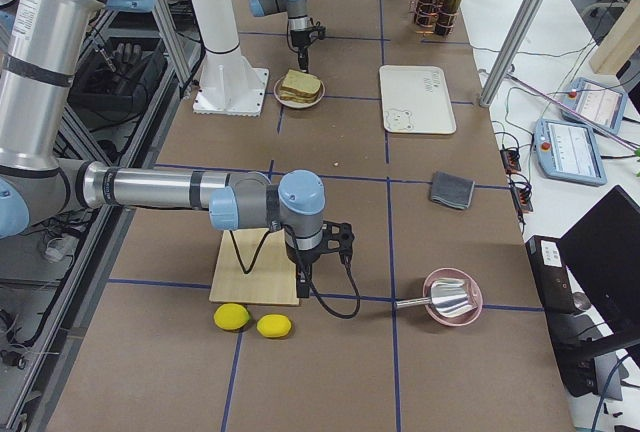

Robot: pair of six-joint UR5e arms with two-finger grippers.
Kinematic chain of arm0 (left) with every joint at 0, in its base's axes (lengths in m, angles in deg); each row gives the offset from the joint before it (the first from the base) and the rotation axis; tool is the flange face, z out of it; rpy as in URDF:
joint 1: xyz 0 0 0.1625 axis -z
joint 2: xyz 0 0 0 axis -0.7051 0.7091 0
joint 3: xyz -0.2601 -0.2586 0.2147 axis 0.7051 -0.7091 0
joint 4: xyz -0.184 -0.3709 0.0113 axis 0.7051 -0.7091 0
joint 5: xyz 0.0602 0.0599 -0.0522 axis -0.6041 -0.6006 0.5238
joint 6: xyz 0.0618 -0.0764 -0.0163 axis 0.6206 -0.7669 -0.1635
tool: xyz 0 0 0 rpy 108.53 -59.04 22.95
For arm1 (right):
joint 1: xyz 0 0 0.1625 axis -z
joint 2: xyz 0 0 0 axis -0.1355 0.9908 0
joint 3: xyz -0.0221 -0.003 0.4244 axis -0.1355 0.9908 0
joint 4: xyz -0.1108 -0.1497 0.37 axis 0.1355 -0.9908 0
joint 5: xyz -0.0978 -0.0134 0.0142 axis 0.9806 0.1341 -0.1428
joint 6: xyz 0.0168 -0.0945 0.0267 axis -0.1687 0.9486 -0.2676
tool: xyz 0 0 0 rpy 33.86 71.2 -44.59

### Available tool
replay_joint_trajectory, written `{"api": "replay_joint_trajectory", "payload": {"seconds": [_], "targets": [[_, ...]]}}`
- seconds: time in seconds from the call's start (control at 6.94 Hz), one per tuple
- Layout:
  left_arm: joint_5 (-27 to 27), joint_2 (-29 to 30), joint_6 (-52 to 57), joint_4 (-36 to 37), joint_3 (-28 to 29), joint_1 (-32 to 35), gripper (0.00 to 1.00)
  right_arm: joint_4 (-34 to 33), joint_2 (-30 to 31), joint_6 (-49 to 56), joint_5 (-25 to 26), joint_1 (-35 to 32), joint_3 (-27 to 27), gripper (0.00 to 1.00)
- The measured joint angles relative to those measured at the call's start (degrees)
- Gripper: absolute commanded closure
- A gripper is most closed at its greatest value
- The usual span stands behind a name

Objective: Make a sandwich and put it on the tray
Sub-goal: 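Move the left gripper to the plate edge and grasp the plate, then carry the plate with the left gripper onto the white tray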

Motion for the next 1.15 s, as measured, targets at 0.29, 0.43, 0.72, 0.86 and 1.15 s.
{"api": "replay_joint_trajectory", "payload": {"seconds": [0.29,0.43,0.72,0.86,1.15], "targets": [[0.0,0.0,0.0,0.1,0.1,-0.1,0.72,0.0,-0.1,0.0,0.0,0.0,0.1,0.00],[0.0,0.0,0.1,0.1,0.3,-0.2,0.86,0.0,-0.1,0.0,0.0,0.0,0.1,0.00],[0.0,0.2,0.0,0.1,0.7,-0.4,1.00,0.0,-0.2,0.0,0.1,0.0,0.1,0.00],[0.0,0.2,0.1,0.1,0.5,-0.4,1.00,0.0,-0.3,0.0,0.1,0.0,0.1,0.00],[0.5,0.3,0.4,0.1,-1.1,-0.1,1.00,0.1,-0.4,0.0,0.1,0.0,0.2,0.00]]}}
